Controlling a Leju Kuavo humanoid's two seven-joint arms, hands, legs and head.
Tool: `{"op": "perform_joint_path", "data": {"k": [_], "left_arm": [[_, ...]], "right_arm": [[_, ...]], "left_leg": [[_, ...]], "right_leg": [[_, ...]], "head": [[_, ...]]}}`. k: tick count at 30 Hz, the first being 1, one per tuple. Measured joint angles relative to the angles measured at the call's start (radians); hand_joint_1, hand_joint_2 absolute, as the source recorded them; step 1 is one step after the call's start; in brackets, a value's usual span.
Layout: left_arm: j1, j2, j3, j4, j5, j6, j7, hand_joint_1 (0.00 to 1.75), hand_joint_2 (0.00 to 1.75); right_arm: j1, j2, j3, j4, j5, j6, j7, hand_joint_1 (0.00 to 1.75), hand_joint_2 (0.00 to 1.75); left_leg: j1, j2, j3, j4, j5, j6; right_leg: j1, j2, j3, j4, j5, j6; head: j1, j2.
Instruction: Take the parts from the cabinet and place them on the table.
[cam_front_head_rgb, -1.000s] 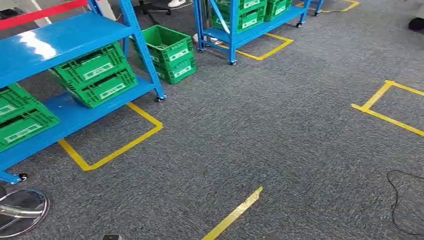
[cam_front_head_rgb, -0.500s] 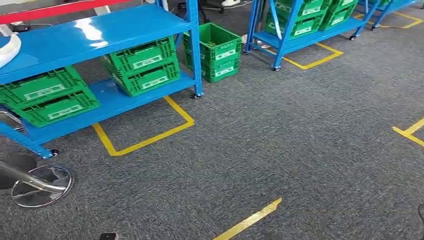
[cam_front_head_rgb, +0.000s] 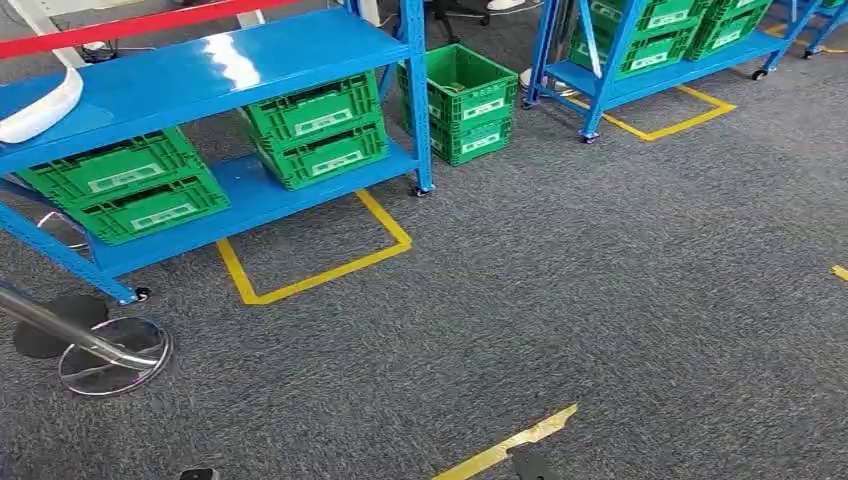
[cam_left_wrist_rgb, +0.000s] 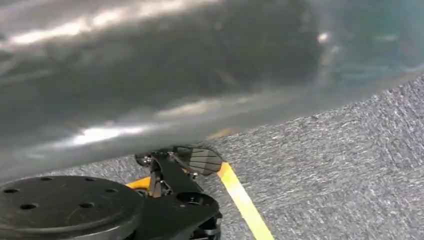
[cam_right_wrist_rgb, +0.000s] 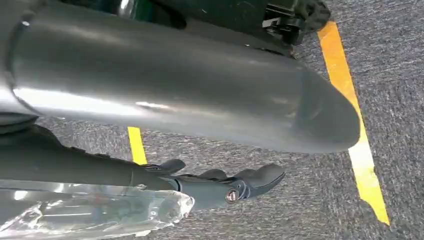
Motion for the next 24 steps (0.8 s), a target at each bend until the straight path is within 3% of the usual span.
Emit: {"op": "perform_joint_path", "data": {"k": [2, 5, 6, 17, 18, 21, 22, 23, 24], "left_arm": [[0.0, 0.0, 0.002, 0.0, 0.0, 0.0, 0.0, 0.0, 0.0], [0.0, 0.0, 0.002, 0.0, 0.0, -0.001, 0.0, 0.0, 0.0], [0.0, 0.0, 0.002, 0.0, 0.0, -0.001, 0.0, 0.0, 0.0], [0.0, 0.0, 0.002, 0.0, -0.008, -0.003, 0.0, 0.0, 0.0], [0.0, 0.002, 0.002, 0.0, -0.01, -0.003, 0.0, 0.0, 0.0], [-0.001, 0.002, 0.002, -0.001, -0.015, -0.003, 0.0, 0.0, 0.0], [0.0, 0.0, 0.002, -0.001, -0.016, -0.003, 0.0, 0.0, 0.0], [0.0, -0.002, 0.002, -0.001, -0.017, -0.003, 0.0, 0.0, 0.0], [0.0, -0.002, 0.002, -0.001, -0.018, -0.003, 0.0, 0.0, 0.0]], "right_arm": [[0.0, 0.0, 0.0, 0.0, -0.001, 0.001, -0.002, 0.0, 0.0], [0.001, 0.0, 0.0, 0.0, -0.002, 0.0, -0.005, 0.0, 0.0], [0.002, 0.0, 0.0, 0.0, -0.002, 0.0, -0.005, 0.0, 0.0], [0.016, 0.0, 0.0, 0.0, -0.008, -0.003, -0.011, 0.0, 0.0], [0.017, 0.001, 0.0, 0.0, -0.008, -0.003, -0.011, 0.0, 0.0], [0.018, 0.004, 0.0, 0.0, -0.01, -0.005, -0.011, 0.0, 0.0], [0.019, 0.004, 0.0, 0.0, -0.011, -0.006, -0.012, 0.0, 0.0], [0.019, 0.004, -0.001, 0.0, -0.011, -0.007, -0.012, 0.0, 0.0], [0.018, 0.004, -0.002, 0.0, -0.011, -0.007, -0.013, 0.0, 0.0]], "left_leg": [[0.001, 0.0, 0.0, -0.001, 0.0, -0.004], [0.007, 0.001, 0.0, -0.004, -0.001, -0.055], [0.008, 0.001, 0.0, -0.004, -0.001, -0.056], [0.002, 0.002, -0.001, -0.003, -0.003, -0.054], [-0.002, 0.002, -0.003, 0.008, -0.007, -0.046], [-0.005, 0.007, 0.001, -0.005, -0.002, -0.019], [0.008, 0.016, 0.018, -0.037, 0.013, -0.014], [0.006, 0.021, 0.029, -0.048, 0.014, -0.011], [0.008, 0.026, 0.03, -0.048, 0.014, -0.011]], "right_leg": [[0.001, 0.0, 0.0, 0.001, 0.0, 0.0], [0.004, 0.0, -0.001, 0.002, -0.002, -0.003], [0.005, 0.0, 0.0, 0.002, -0.002, -0.003], [-0.002, 0.0, 0.002, -0.002, -0.001, -0.001], [-0.01, 0.001, 0.003, -0.008, 0.002, 0.008], [-0.008, 0.007, 0.005, -0.02, 0.006, 0.022], [-0.006, -0.004, 0.0, -0.012, 0.001, 0.02], [-0.001, -0.031, -0.009, 0.015, -0.018, 0.023], [-0.003, -0.041, -0.04, 0.075, -0.054, 0.026]], "head": [[0.0, 0.0], [0.0, 0.0], [0.0, 0.0], [0.001, 0.0], [0.001, 0.0], [-0.001, 0.0], [0.001, 0.0], [0.004, 0.0], [0.007, 0.0]]}}
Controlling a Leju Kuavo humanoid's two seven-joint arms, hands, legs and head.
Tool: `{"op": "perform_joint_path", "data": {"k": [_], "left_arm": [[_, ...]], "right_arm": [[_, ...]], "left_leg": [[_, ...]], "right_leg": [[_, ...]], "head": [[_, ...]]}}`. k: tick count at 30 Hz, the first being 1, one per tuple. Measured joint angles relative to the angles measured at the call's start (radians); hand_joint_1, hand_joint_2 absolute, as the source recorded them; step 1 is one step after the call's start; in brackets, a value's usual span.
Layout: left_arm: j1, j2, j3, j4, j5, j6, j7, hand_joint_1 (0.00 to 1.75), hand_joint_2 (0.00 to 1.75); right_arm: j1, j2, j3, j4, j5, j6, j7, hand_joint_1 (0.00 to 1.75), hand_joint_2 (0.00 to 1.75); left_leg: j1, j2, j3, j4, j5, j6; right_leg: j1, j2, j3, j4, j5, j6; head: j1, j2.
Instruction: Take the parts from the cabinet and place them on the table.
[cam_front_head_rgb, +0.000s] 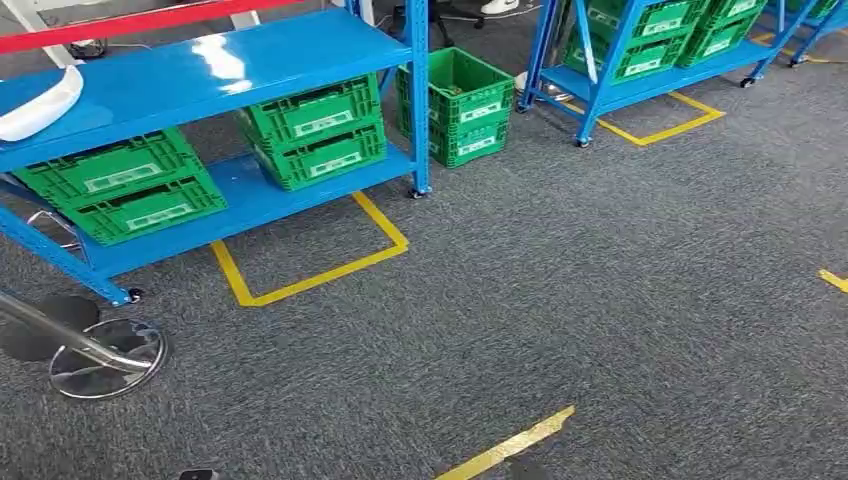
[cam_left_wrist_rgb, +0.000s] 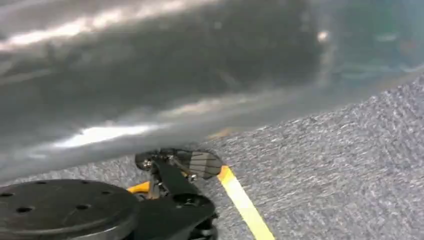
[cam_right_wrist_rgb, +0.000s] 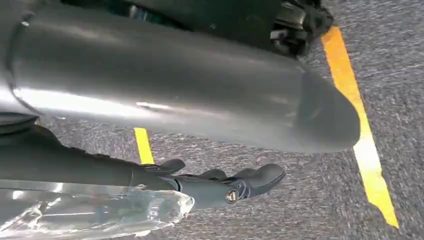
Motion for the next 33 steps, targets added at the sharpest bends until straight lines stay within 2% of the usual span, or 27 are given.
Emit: {"op": "perform_joint_path", "data": {"k": [2, 3, 4, 5, 7, 8, 9, 10, 11, 13, 14, 15, 16, 17, 18, 19, 20, 22, 23, 24, 25, 27, 28, 29, 30, 32, 33], "left_arm": [[0.002, -0.002, 0.0, 0.0, -0.002, 0.001, 0.0, 0.0, 0.0], [0.002, -0.002, 0.0, 0.0, -0.003, 0.003, 0.001, 0.0, 0.0], [0.003, -0.002, 0.0, 0.0, -0.005, 0.003, 0.002, 0.0, 0.0], [0.003, -0.003, 0.0, 0.0, -0.006, 0.003, 0.003, 0.0, 0.0], [0.003, -0.005, 0.0, 0.0, -0.006, 0.003, 0.006, 0.0, 0.0], [0.003, -0.002, 0.0, -0.001, -0.008, 0.004, 0.008, 0.0, 0.0], [0.001, -0.001, 0.0, -0.003, -0.009, 0.005, 0.011, 0.0, 0.0], [0.002, -0.001, 0.0, -0.003, -0.009, 0.006, 0.011, 0.0, 0.0], [0.003, -0.001, 0.0, -0.003, -0.011, 0.006, 0.012, 0.0, 0.0], [0.004, 0.0, 0.0, -0.003, -0.011, 0.006, 0.013, 0.0, 0.0], [0.003, 0.0, 0.0, -0.003, -0.011, 0.006, 0.013, 0.0, 0.0], [0.0, 0.0, 0.0, -0.003, -0.012, 0.006, 0.013, 0.0, 0.0], [-0.002, 0.0, 0.0, -0.003, -0.012, 0.006, 0.013, 0.0, 0.0], [-0.002, -0.001, 0.0, -0.003, -0.013, 0.006, 0.013, 0.0, 0.0], [0.0, -0.002, 0.0, -0.003, -0.014, 0.006, 0.013, 0.0, 0.0], [0.003, -0.002, 0.0, -0.003, -0.014, 0.006, 0.013, 0.0, 0.0], [0.004, -0.002, 0.0, -0.003, -0.014, 0.006, 0.013, 0.0, 0.0], [0.005, -0.002, 0.0, -0.003, -0.014, 0.006, 0.013, 0.0, 0.0], [0.005, -0.002, 0.0, -0.003, -0.015, 0.006, 0.013, 0.0, 0.0], [0.004, 0.0, 0.0, -0.003, -0.016, 0.006, 0.014, 0.0, 0.0], [0.001, -0.001, 0.0, -0.003, -0.015, 0.007, 0.013, 0.0, 0.0], [0.003, -0.001, 0.0, -0.003, -0.016, 0.007, 0.014, 0.0, 0.0], [0.005, -0.001, 0.0, -0.003, -0.016, 0.007, 0.014, 0.0, 0.0], [0.007, -0.002, -0.001, -0.003, -0.016, 0.007, 0.014, 0.0, 0.0], [0.005, -0.002, 0.0, -0.003, -0.016, 0.007, 0.015, 0.0, 0.0], [0.001, -0.002, -0.001, -0.004, -0.016, 0.007, 0.015, 0.0, 0.0], [0.001, -0.004, -0.001, -0.004, -0.016, 0.007, 0.015, 0.0, 0.0]], "right_arm": [[0.001, 0.0, -0.001, 0.0, 0.0, 0.0, 0.0, 0.0, 0.0], [0.005, 0.0, -0.001, 0.0, 0.0, 0.0, 0.0, 0.0, 0.0], [0.009, 0.0, -0.001, 0.0, 0.0, 0.0, 0.0, 0.0, 0.0], [0.013, 0.0, -0.002, 0.0, 0.001, 0.0, 0.001, 0.0, 0.0], [0.015, 0.0, -0.002, 0.0, 0.003, 0.0, 0.002, 0.0, 0.0], [0.015, 0.0, -0.002, 0.0, 0.004, 0.0, 0.002, 0.0, 0.0], [0.016, 0.002, -0.002, 0.001, 0.005, 0.001, 0.003, 0.0, 0.0], [0.017, 0.002, -0.002, 0.001, 0.006, 0.001, 0.003, 0.0, 0.0], [0.017, 0.002, -0.002, 0.001, 0.008, 0.001, 0.004, 0.0, 0.0], [0.018, 0.002, -0.002, 0.001, 0.011, 0.002, 0.004, 0.0, 0.0], [0.02, 0.003, -0.002, 0.001, 0.012, 0.002, 0.004, 0.0, 0.0], [0.021, 0.002, -0.002, 0.001, 0.012, 0.002, 0.004, 0.0, 0.0], [0.022, 0.002, -0.002, 0.001, 0.012, 0.002, 0.004, 0.0, 0.0], [0.023, 0.002, -0.002, 0.001, 0.012, 0.002, 0.004, 0.0, 0.0], [0.024, 0.002, -0.002, 0.001, 0.012, 0.002, 0.004, 0.0, 0.0], [0.026, 0.002, -0.002, 0.001, 0.013, 0.002, 0.004, 0.0, 0.0], [0.027, 0.002, -0.002, 0.001, 0.013, 0.002, 0.004, 0.0, 0.0], [0.027, 0.002, -0.002, 0.001, 0.014, 0.002, 0.004, 0.0, 0.0], [0.028, 0.003, -0.002, 0.001, 0.015, 0.002, 0.004, 0.0, 0.0], [0.028, 0.005, -0.002, 0.002, 0.015, 0.003, 0.005, 0.0, 0.0], [0.028, 0.005, -0.002, 0.002, 0.015, 0.002, 0.006, 0.0, 0.0], [0.026, 0.005, -0.002, 0.002, 0.016, 0.004, 0.007, 0.0, 0.0], [0.025, 0.005, -0.002, 0.002, 0.016, 0.003, 0.008, 0.0, 0.0], [0.026, 0.005, -0.002, 0.001, 0.018, 0.003, 0.008, 0.0, 0.0], [0.024, 0.005, -0.002, 0.001, 0.019, 0.003, 0.008, 0.0, 0.0], [0.025, 0.005, -0.002, 0.001, 0.019, 0.004, 0.008, 0.0, 0.0], [0.027, 0.005, -0.002, 0.001, 0.019, 0.004, 0.009, 0.0, 0.0]], "left_leg": [[0.0, 0.012, 0.001, 0.001, -0.004, 0.0], [0.001, 0.015, 0.001, 0.002, -0.007, -0.003], [0.003, 0.016, 0.003, 0.004, -0.01, -0.007], [0.007, 0.015, 0.005, 0.007, -0.014, -0.014], [0.016, 0.013, 0.008, 0.025, -0.031, -0.03], [0.015, 0.014, 0.005, 0.037, -0.041, -0.04], [0.01, 0.011, -0.002, 0.053, -0.053, -0.048], [0.01, 0.011, -0.002, 0.052, -0.052, -0.05], [0.011, 0.009, -0.001, 0.05, -0.051, -0.051], [0.018, 0.005, 0.002, 0.055, -0.06, -0.058], [0.016, 0.035, -0.006, 0.077, -0.073, -0.06], [0.015, 0.058, -0.034, 0.133, -0.101, -0.061], [0.015, 0.073, -0.084, 0.224, -0.142, -0.062], [0.015, 0.079, -0.135, 0.314, -0.174, -0.062], [0.015, 0.08, -0.17, 0.371, -0.185, -0.06], [0.014, 0.08, -0.187, 0.385, -0.168, -0.056], [0.012, 0.08, -0.18, 0.356, -0.13, -0.05], [0.003, 0.081, -0.119, 0.201, -0.02, -0.03], [-0.005, 0.088, -0.092, 0.127, 0.016, -0.015], [-0.01, 0.096, -0.079, 0.116, -0.005, -0.009], [-0.014, 0.096, -0.066, 0.094, -0.016, -0.006], [-0.016, 0.092, -0.068, 0.093, -0.025, -0.007], [-0.013, 0.088, -0.056, 0.075, -0.025, -0.005], [-0.007, 0.086, -0.04, 0.061, -0.023, -0.007], [-0.006, 0.086, -0.034, 0.058, -0.026, -0.001], [-0.009, 0.085, -0.026, 0.058, -0.036, 0.005], [-0.011, 0.082, -0.021, 0.058, -0.042, 0.007]], "right_leg": [[-0.005, -0.009, -0.085, 0.157, -0.069, 0.01], [-0.007, -0.009, -0.117, 0.21, -0.079, 0.015], [-0.01, -0.01, -0.118, 0.205, -0.06, 0.019], [-0.014, -0.011, -0.095, 0.155, -0.019, 0.025], [-0.026, -0.008, -0.005, -0.021, 0.071, 0.039], [-0.029, 0.006, 0.017, -0.061, 0.057, 0.046], [-0.026, 0.019, 0.027, -0.063, 0.053, 0.023], [-0.024, 0.011, 0.024, -0.057, 0.052, 0.006], [-0.019, 0.01, 0.023, -0.052, 0.05, -0.001], [-0.021, 0.0, 0.028, -0.052, 0.047, -0.016], [-0.02, -0.004, 0.032, -0.053, 0.045, -0.021], [-0.018, -0.01, 0.035, -0.053, 0.042, -0.026], [-0.015, -0.019, 0.037, -0.053, 0.038, -0.031], [-0.012, -0.025, 0.038, -0.053, 0.035, -0.034], [-0.01, -0.029, 0.041, -0.053, 0.031, -0.036], [-0.008, -0.032, 0.046, -0.053, 0.027, -0.037], [-0.006, -0.034, 0.052, -0.053, 0.022, -0.037], [-0.002, -0.035, 0.072, -0.054, 0.01, -0.035], [-0.002, -0.037, 0.078, -0.056, 0.003, -0.034], [0.005, -0.039, 0.083, -0.057, -0.005, -0.024], [0.001, -0.039, 0.082, -0.057, -0.006, -0.021], [-0.003, -0.048, 0.08, -0.067, -0.009, -0.011], [0.0, -0.052, 0.102, -0.072, -0.014, -0.002], [-0.002, -0.039, 0.09, -0.054, -0.021, 0.0], [-0.002, -0.03, 0.065, -0.011, -0.041, 0.001], [-0.002, -0.021, -0.035, 0.147, -0.104, 0.006], [-0.002, -0.02, -0.087, 0.221, -0.124, 0.007]], "head": [[0.0, 0.0], [0.001, 0.0], [0.001, 0.0], [0.0, 0.0], [0.001, 0.0], [0.004, 0.0], [0.01, 0.0], [0.006, 0.0], [0.003, 0.0], [0.002, 0.0], [0.0, 0.0], [-0.006, 0.0], [-0.005, 0.0], [-0.005, 0.0], [-0.005, 0.0], [-0.005, 0.0], [-0.005, 0.0], [-0.005, 0.0], [-0.005, 0.0], [-0.003, 0.0], [-0.007, 0.0], [-0.005, 0.0], [-0.005, 0.0], [-0.002, 0.0], [-0.001, 0.0], [0.001, 0.0], [0.003, 0.0]]}}
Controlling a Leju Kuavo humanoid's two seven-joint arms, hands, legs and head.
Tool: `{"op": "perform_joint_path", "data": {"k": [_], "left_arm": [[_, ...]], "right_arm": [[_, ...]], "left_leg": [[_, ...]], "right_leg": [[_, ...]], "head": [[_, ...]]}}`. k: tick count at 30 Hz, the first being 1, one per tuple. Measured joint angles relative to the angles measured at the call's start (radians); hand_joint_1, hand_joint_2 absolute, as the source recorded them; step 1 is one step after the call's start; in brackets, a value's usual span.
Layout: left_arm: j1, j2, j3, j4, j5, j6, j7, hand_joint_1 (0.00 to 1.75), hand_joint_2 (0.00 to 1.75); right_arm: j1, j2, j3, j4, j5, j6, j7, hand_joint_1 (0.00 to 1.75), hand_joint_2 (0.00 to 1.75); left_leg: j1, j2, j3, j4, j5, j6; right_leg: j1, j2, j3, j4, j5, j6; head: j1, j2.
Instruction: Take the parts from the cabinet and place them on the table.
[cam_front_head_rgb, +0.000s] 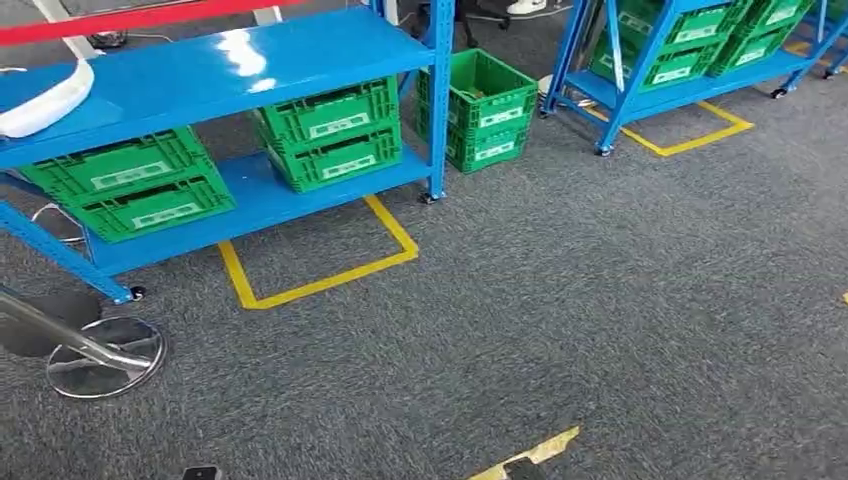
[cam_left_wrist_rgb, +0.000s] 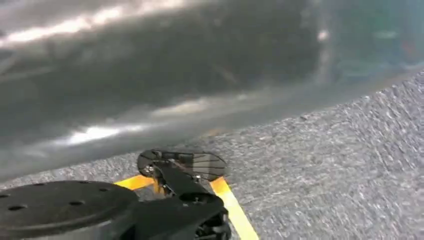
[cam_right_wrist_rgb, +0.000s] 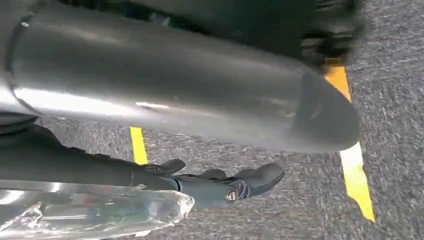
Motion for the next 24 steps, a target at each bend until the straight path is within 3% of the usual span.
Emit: {"op": "perform_joint_path", "data": {"k": [1, 2, 3, 5, 7, 9, 11, 12, 15, 16, 17, 18, 20, 21, 22, 24], "left_arm": [[0.002, -0.001, 0.0, 0.0, 0.0, 0.0, 0.0, 0.0, 0.0], [0.004, -0.002, 0.0, 0.0, 0.0, 0.0, 0.0, 0.0, 0.0], [0.004, -0.002, 0.0, 0.0, 0.0, 0.0, 0.0, 0.0, 0.0], [0.004, -0.004, 0.0, 0.0, -0.001, 0.0, 0.001, 0.0, 0.0], [0.001, -0.004, 0.0, 0.0, -0.001, 0.0, 0.002, 0.0, 0.0], [0.001, -0.005, 0.0, 0.0, -0.002, 0.0, 0.003, 0.0, 0.0], [0.0, -0.003, 0.0, -0.003, -0.002, 0.0, 0.003, 0.0, 0.0], [-0.002, -0.004, -0.001, -0.003, -0.003, 0.0, 0.002, 0.0, 0.0], [0.001, -0.004, -0.001, -0.003, -0.007, 0.0, 0.003, 0.0, 0.0], [0.005, -0.004, -0.001, -0.003, -0.008, 0.0, 0.003, 0.0, 0.0], [0.008, -0.004, -0.001, -0.003, -0.008, 0.0, 0.003, 0.0, 0.0], [0.008, -0.003, -0.001, -0.003, -0.009, 0.0, 0.003, 0.0, 0.0], [0.008, -0.003, -0.001, -0.003, -0.011, 0.001, 0.003, 0.0, 0.0], [0.008, -0.005, -0.001, -0.003, -0.011, 0.002, 0.003, 0.0, 0.0], [0.007, -0.006, -0.001, -0.003, -0.011, 0.002, 0.003, 0.0, 0.0], [0.007, -0.006, -0.001, -0.003, -0.011, 0.002, 0.004, 0.0, 0.0]], "right_arm": [[0.002, 0.0, 0.0, 0.0, 0.0, 0.0, 0.001, 0.0, 0.0], [0.005, 0.0, 0.0, 0.0, 0.0, 0.0, 0.001, 0.0, 0.0], [0.007, 0.0, 0.0, 0.0, 0.002, 0.0, 0.002, 0.0, 0.0], [0.006, 0.0, 0.0, 0.0, 0.003, 0.0, 0.002, 0.0, 0.0], [0.003, 0.0, 0.0, 0.0, 0.003, 0.0, 0.003, 0.0, 0.0], [0.004, 0.0, 0.0, 0.0, 0.003, 0.0, 0.005, 0.0, 0.0], [0.005, 0.002, 0.0, 0.0, 0.003, 0.0, 0.006, 0.0, 0.0], [0.005, 0.002, 0.0, 0.0, 0.005, -0.001, 0.006, 0.0, 0.0], [0.006, 0.002, 0.0, 0.0, 0.008, 0.0, 0.008, 0.0, 0.0], [0.008, 0.001, 0.0, 0.0, 0.01, -0.001, 0.01, 0.0, 0.0], [0.009, 0.001, 0.0, 0.0, 0.012, -0.002, 0.01, 0.0, 0.0], [0.01, 0.001, 0.0, 0.0, 0.013, -0.002, 0.011, 0.0, 0.0], [0.011, 0.001, 0.0, 0.0, 0.014, -0.002, 0.013, 0.0, 0.0], [0.013, 0.001, 0.0, 0.0, 0.014, -0.002, 0.013, 0.0, 0.0], [0.01, 0.001, 0.0, 0.0, 0.014, -0.003, 0.013, 0.0, 0.0], [0.01, 0.001, 0.0, 0.0, 0.014, -0.003, 0.015, 0.0, 0.0]], "left_leg": [[-0.001, -0.003, 0.008, 0.0, -0.006, -0.001], [-0.002, -0.006, 0.018, 0.0, -0.014, -0.001], [-0.003, -0.009, 0.032, 0.0, -0.022, -0.002], [-0.004, -0.011, 0.058, 0.0, -0.043, -0.008], [-0.01, -0.013, 0.059, 0.007, -0.054, -0.02], [-0.006, -0.013, 0.061, 0.0, -0.056, -0.027], [-0.006, -0.012, 0.069, 0.004, -0.073, -0.037], [-0.006, -0.007, 0.056, 0.037, -0.087, -0.045], [0.009, -0.004, -0.083, 0.266, -0.167, -0.063], [0.013, -0.004, -0.117, 0.306, -0.164, -0.066], [0.017, -0.004, -0.128, 0.3, -0.133, -0.069], [0.02, -0.003, -0.118, 0.253, -0.079, -0.071], [0.023, 0.002, -0.061, 0.091, 0.038, -0.072], [0.02, 0.007, -0.046, 0.063, 0.033, -0.072], [0.013, 0.007, -0.033, 0.035, 0.021, -0.064], [0.011, 0.005, -0.035, 0.031, 0.007, -0.051]], "right_leg": [[0.001, 0.0, -0.031, 0.03, 0.01, 0.001], [0.001, 0.0, -0.037, 0.011, 0.05, -0.001], [0.001, 0.0, -0.02, -0.051, 0.108, -0.002], [0.003, 0.002, 0.047, -0.233, 0.225, -0.012], [0.006, 0.004, 0.077, -0.268, 0.2, -0.025], [0.01, 0.006, 0.074, -0.262, 0.195, -0.034], [0.0, 0.003, 0.091, -0.279, 0.194, -0.042], [-0.001, 0.001, 0.1, -0.285, 0.19, -0.048], [-0.001, -0.003, 0.114, -0.287, 0.176, -0.055], [-0.001, -0.003, 0.12, -0.287, 0.171, -0.054], [-0.002, -0.002, 0.128, -0.287, 0.165, -0.052], [-0.003, -0.001, 0.139, -0.287, 0.157, -0.049], [-0.007, -0.001, 0.163, -0.287, 0.141, -0.04], [-0.005, 0.0, 0.157, -0.289, 0.134, -0.032], [-0.002, 0.0, 0.165, -0.286, 0.128, -0.022], [-0.003, -0.005, 0.164, -0.292, 0.128, -0.012]], "head": [[0.0, 0.0], [0.0, 0.0], [-0.001, 0.0], [0.0, 0.0], [0.001, 0.0], [-0.006, 0.0], [-0.005, 0.0], [-0.013, 0.0], [-0.018, 0.0], [-0.017, 0.0], [-0.016, 0.0], [-0.018, 0.0], [-0.018, 0.0], [-0.016, 0.0], [-0.023, 0.0], [-0.019, 0.0]]}}
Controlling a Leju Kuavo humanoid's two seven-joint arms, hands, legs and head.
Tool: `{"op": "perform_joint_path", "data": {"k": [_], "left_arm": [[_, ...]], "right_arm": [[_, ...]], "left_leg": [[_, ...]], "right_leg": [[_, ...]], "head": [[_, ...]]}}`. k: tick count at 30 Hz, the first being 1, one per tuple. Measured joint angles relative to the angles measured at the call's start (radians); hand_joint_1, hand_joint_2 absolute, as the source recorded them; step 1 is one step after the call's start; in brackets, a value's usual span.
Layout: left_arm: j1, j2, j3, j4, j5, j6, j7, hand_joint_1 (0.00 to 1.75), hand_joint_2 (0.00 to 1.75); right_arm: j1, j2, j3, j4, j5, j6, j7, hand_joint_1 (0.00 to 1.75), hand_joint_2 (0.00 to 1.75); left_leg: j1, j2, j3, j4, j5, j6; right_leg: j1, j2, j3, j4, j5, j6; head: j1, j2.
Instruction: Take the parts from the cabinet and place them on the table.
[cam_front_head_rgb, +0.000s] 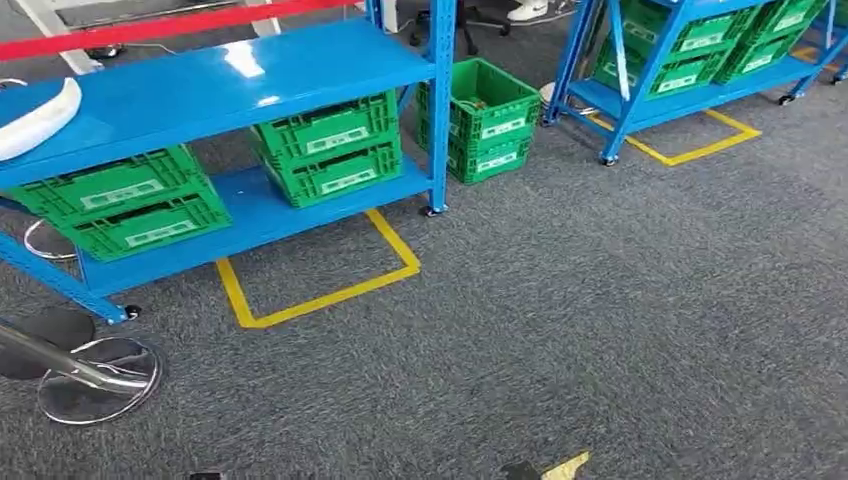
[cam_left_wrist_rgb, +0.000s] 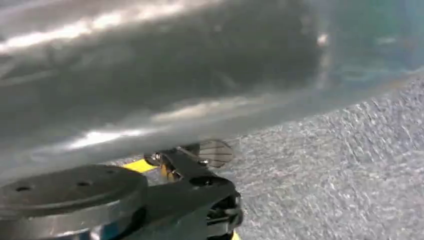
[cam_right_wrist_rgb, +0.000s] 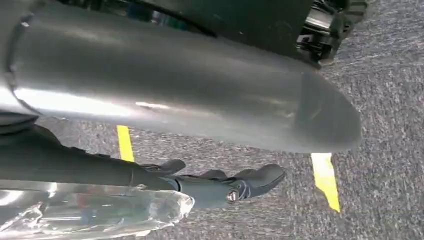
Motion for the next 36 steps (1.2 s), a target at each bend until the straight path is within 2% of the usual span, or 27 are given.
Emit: {"op": "perform_joint_path", "data": {"k": [2, 3, 4, 6, 7, 8, 9, 11, 12, 13, 14, 16, 18, 19, 21, 22, 23, 24, 25, 26, 27, 28, 29, 31, 33, 34, 36], "left_arm": [[0.004, 0.001, 0.0, 0.0, 0.0, 0.001, 0.0, 0.0, 0.0], [0.003, 0.001, 0.0, -0.001, 0.0, 0.001, 0.0, 0.0, 0.0], [0.0, 0.001, 0.0, -0.001, 0.0, 0.001, 0.0, 0.0, 0.0], [-0.002, 0.0, 0.0, -0.001, 0.0, 0.001, 0.0, 0.0, 0.0], [-0.002, 0.0, 0.0, -0.001, 0.0, 0.001, 0.0, 0.0, 0.0], [0.001, 0.0, 0.0, -0.001, 0.0, 0.001, 0.0, 0.0, 0.0], [0.002, 0.0, 0.0, -0.001, 0.0, 0.001, 0.0, 0.0, 0.0], [0.002, -0.001, 0.0, -0.001, 0.0, 0.001, 0.0, 0.0, 0.0], [0.002, -0.002, 0.0, -0.001, 0.0, 0.001, 0.0, 0.0, 0.0], [-0.001, -0.002, 0.0, -0.001, 0.0, 0.001, 0.0, 0.0, 0.0], [-0.001, -0.002, 0.0, -0.001, 0.0, 0.001, 0.0, 0.0, 0.0], [-0.001, -0.003, 0.0, -0.001, -0.001, 0.002, 0.001, 0.0, 0.0], [-0.003, -0.002, 0.0, -0.003, -0.002, 0.002, 0.001, 0.0, 0.0], [-0.004, -0.002, 0.0, -0.003, -0.002, 0.003, 0.001, 0.0, 0.0], [-0.003, -0.002, 0.0, -0.003, -0.002, 0.003, 0.002, 0.0, 0.0], [-0.001, -0.002, 0.0, -0.003, -0.003, 0.003, 0.002, 0.0, 0.0], [0.003, -0.002, 0.0, -0.003, -0.003, 0.003, 0.002, 0.0, 0.0], [0.005, -0.002, 0.0, -0.003, -0.003, 0.003, 0.003, 0.0, 0.0], [0.005, -0.002, 0.0, -0.003, -0.003, 0.003, 0.003, 0.0, 0.0], [0.004, -0.002, 0.0, -0.003, -0.004, 0.003, 0.004, 0.0, 0.0], [0.005, -0.002, 0.0, -0.003, -0.004, 0.003, 0.004, 0.0, 0.0], [0.004, -0.002, 0.0, -0.003, -0.005, 0.003, 0.007, 0.0, 0.0], [0.002, -0.002, 0.0, -0.003, -0.005, 0.005, 0.007, 0.0, 0.0], [0.004, -0.002, 0.0, -0.003, -0.006, 0.004, 0.009, 0.0, 0.0], [0.007, -0.003, 0.0, -0.003, -0.006, 0.004, 0.009, 0.0, 0.0], [0.006, -0.003, 0.0, -0.004, -0.006, 0.004, 0.009, 0.0, 0.0], [0.002, -0.004, 0.0, -0.004, -0.006, 0.004, 0.009, 0.0, 0.0]], "right_arm": [[-0.002, 0.0, 0.0, 0.0, 0.0, 0.0, 0.0, 0.0, 0.0], [-0.004, 0.0, 0.0, 0.0, 0.001, 0.0, 0.0, 0.0, 0.0], [-0.006, 0.0, 0.0, 0.0, 0.001, 0.0, 0.0, 0.0, 0.0], [-0.004, 0.0, 0.0, 0.0, 0.001, 0.0, 0.0, 0.0, 0.0], [-0.001, 0.0, 0.0, 0.0, 0.0, 0.0, 0.001, 0.0, 0.0], [0.002, 0.0, 0.0, 0.0, 0.001, 0.0, 0.001, 0.0, 0.0], [0.004, 0.0, 0.0, 0.0, 0.001, 0.0, 0.001, 0.0, 0.0], [0.004, 0.0, 0.0, 0.0, 0.002, 0.0, 0.001, 0.0, 0.0], [0.004, 0.0, 0.0, 0.0, 0.003, 0.0, 0.001, 0.0, 0.0], [0.003, 0.0, -0.001, 0.0, 0.005, 0.0, 0.001, 0.0, 0.0], [-0.001, 0.0, -0.001, 0.0, 0.006, -0.001, 0.001, 0.0, 0.0], [0.002, 0.0, -0.001, 0.0, 0.008, -0.003, 0.002, 0.0, 0.0], [0.004, 0.001, -0.001, 0.0, 0.01, -0.002, 0.003, 0.0, 0.0], [0.004, 0.002, -0.001, 0.0, 0.011, -0.002, 0.004, 0.0, 0.0], [0.002, 0.002, -0.001, 0.0, 0.012, -0.001, 0.009, 0.0, 0.0], [0.004, 0.002, -0.001, 0.0, 0.012, -0.001, 0.01, 0.0, 0.0], [0.005, 0.002, -0.001, 0.0, 0.012, -0.001, 0.011, 0.0, 0.0], [0.005, 0.002, -0.001, 0.0, 0.012, 0.0, 0.012, 0.0, 0.0], [0.006, 0.003, -0.001, 0.0, 0.012, 0.0, 0.013, 0.0, 0.0], [0.007, 0.003, -0.001, 0.0, 0.012, 0.002, 0.014, 0.0, 0.0], [0.009, 0.003, -0.001, 0.0, 0.013, 0.002, 0.015, 0.0, 0.0], [0.008, 0.003, -0.001, 0.001, 0.013, 0.002, 0.016, 0.0, 0.0], [0.005, 0.003, -0.002, 0.001, 0.013, 0.002, 0.018, 0.0, 0.0], [0.005, 0.003, -0.002, 0.001, 0.013, 0.002, 0.018, 0.0, 0.0], [0.003, 0.003, -0.002, 0.001, 0.013, 0.002, 0.018, 0.0, 0.0], [0.002, 0.003, -0.002, 0.001, 0.014, 0.002, 0.018, 0.0, 0.0], [0.0, 0.003, -0.003, 0.001, 0.014, 0.003, 0.019, 0.0, 0.0]], "left_leg": [[0.005, -0.003, 0.015, -0.015, -0.002, 0.017], [0.004, -0.003, 0.025, -0.018, -0.006, 0.024], [0.003, -0.002, 0.028, -0.018, -0.011, 0.031], [-0.003, -0.002, 0.036, -0.018, -0.019, 0.041], [-0.006, -0.003, 0.042, -0.018, -0.026, 0.044], [-0.008, -0.005, 0.051, -0.018, -0.032, 0.045], [-0.009, -0.007, 0.061, -0.018, -0.04, 0.045], [-0.011, -0.01, 0.089, -0.018, -0.057, 0.041], [-0.011, -0.01, 0.095, -0.019, -0.066, 0.038], [-0.019, -0.013, 0.095, -0.015, -0.075, 0.029], [-0.016, -0.012, 0.094, -0.017, -0.076, 0.024], [-0.013, -0.011, 0.099, -0.027, -0.077, 0.015], [-0.012, -0.009, 0.102, -0.012, -0.091, 0.001], [-0.01, -0.008, 0.079, 0.032, -0.115, -0.004], [-0.004, -0.007, -0.019, 0.198, -0.178, -0.012], [-0.002, -0.007, -0.062, 0.261, -0.188, -0.014], [-0.001, -0.007, -0.089, 0.282, -0.174, -0.017], [0.001, -0.007, -0.092, 0.257, -0.126, -0.018], [0.001, -0.007, -0.075, 0.198, -0.067, -0.016], [0.001, -0.006, -0.046, 0.104, 0.005, -0.013], [0.001, -0.003, -0.024, 0.032, 0.042, -0.008], [-0.006, -0.002, -0.014, 0.03, 0.019, -0.005], [-0.008, -0.002, 0.005, -0.005, 0.002, 0.004], [-0.012, -0.003, 0.002, -0.001, -0.007, 0.018], [-0.003, -0.005, 0.023, -0.022, -0.005, 0.031], [-0.003, -0.005, 0.031, -0.024, -0.011, 0.041], [-0.005, -0.002, 0.042, -0.024, -0.024, 0.049]], "right_leg": [[-0.004, -0.003, 0.004, -0.004, -0.011, 0.014], [-0.004, 0.0, -0.005, 0.029, -0.022, 0.015], [-0.003, 0.002, -0.042, 0.093, -0.044, 0.014], [-0.002, 0.003, -0.147, 0.258, -0.093, 0.015], [-0.001, 0.003, -0.196, 0.32, -0.1, 0.014], [-0.001, 0.004, -0.219, 0.328, -0.078, 0.011], [0.0, 0.004, -0.216, 0.293, -0.035, 0.008], [0.005, 0.004, -0.157, 0.129, 0.084, -0.003], [0.008, 0.005, -0.132, 0.064, 0.106, -0.011], [0.011, 0.005, -0.111, 0.049, 0.087, -0.012], [0.011, 0.006, -0.103, 0.04, 0.075, -0.017], [0.016, 0.009, -0.103, 0.035, 0.07, -0.025], [0.006, 0.007, -0.085, 0.015, 0.07, -0.033], [0.005, 0.005, -0.077, 0.011, 0.066, -0.039], [0.005, 0.004, -0.066, 0.01, 0.056, -0.042], [0.006, 0.004, -0.059, 0.01, 0.05, -0.043], [0.005, 0.005, -0.05, 0.01, 0.043, -0.042], [0.005, 0.007, -0.038, 0.01, 0.034, -0.041], [0.005, 0.008, -0.025, 0.01, 0.026, -0.039], [0.005, 0.008, -0.008, 0.01, 0.016, -0.036], [0.005, 0.007, -0.008, 0.008, 0.007, -0.033], [0.01, 0.006, -0.005, 0.007, -0.001, -0.025], [0.009, 0.009, -0.005, 0.007, -0.004, -0.017], [0.007, 0.003, 0.0, -0.006, -0.008, -0.006], [0.006, 0.003, 0.01, 0.003, -0.019, 0.006], [0.007, 0.004, -0.011, 0.047, -0.04, 0.006], [0.007, 0.005, -0.113, 0.215, -0.105, 0.009]], "head": [[0.0, 0.0], [0.001, 0.0], [0.003, 0.0], [0.003, 0.0], [0.003, 0.0], [0.004, 0.0], [0.003, 0.0], [0.003, 0.0], [0.004, 0.0], [0.001, 0.0], [0.002, 0.0], [-0.002, 0.0], [-0.003, 0.0], [-0.01, 0.0], [-0.009, 0.0], [-0.007, 0.0], [-0.008, 0.0], [-0.008, 0.0], [-0.008, 0.0], [-0.009, 0.0], [-0.008, 0.0], [-0.007, 0.0], [-0.01, 0.0], [-0.008, 0.0], [-0.006, 0.0], [-0.006, 0.0], [-0.005, 0.0]]}}
